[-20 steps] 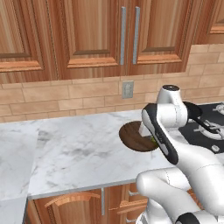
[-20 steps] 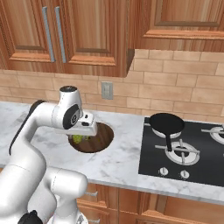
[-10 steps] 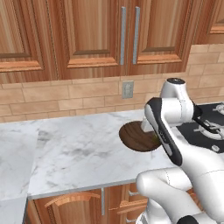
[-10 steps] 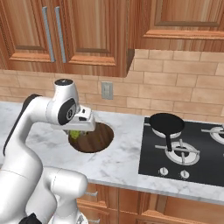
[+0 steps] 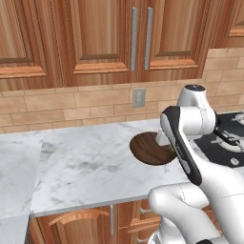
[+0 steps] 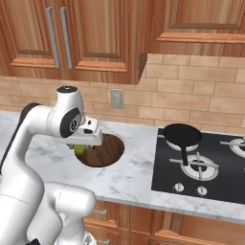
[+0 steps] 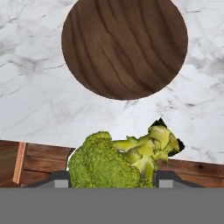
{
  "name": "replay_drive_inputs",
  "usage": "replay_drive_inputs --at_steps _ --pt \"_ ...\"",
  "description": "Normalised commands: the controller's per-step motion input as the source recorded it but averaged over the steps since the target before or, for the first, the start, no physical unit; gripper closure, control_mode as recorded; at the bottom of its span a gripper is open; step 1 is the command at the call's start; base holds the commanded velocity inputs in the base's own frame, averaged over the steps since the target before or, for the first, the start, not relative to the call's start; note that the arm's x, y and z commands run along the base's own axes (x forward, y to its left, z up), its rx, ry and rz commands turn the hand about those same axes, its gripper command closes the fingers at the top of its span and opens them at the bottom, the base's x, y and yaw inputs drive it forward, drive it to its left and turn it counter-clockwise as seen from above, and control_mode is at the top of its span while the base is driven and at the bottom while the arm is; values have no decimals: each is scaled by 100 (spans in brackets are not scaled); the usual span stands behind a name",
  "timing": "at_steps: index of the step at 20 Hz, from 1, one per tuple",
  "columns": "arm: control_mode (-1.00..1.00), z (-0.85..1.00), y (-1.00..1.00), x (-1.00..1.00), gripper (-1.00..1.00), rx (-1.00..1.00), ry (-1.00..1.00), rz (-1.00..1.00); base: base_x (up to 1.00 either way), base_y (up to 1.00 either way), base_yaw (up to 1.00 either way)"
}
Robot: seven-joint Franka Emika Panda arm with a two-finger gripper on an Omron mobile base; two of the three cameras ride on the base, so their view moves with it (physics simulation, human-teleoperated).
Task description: Place the chicken drumstick on the plate and place the broccoli on the same plate.
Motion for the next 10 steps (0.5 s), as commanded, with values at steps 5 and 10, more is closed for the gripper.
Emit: replay_drive_inputs --at_steps 5,10 --pt "-100 0 0 -20 100 0 0 0 0 0 0" --pt "100 0 0 0 100 0 0 0 -63 -3 0"
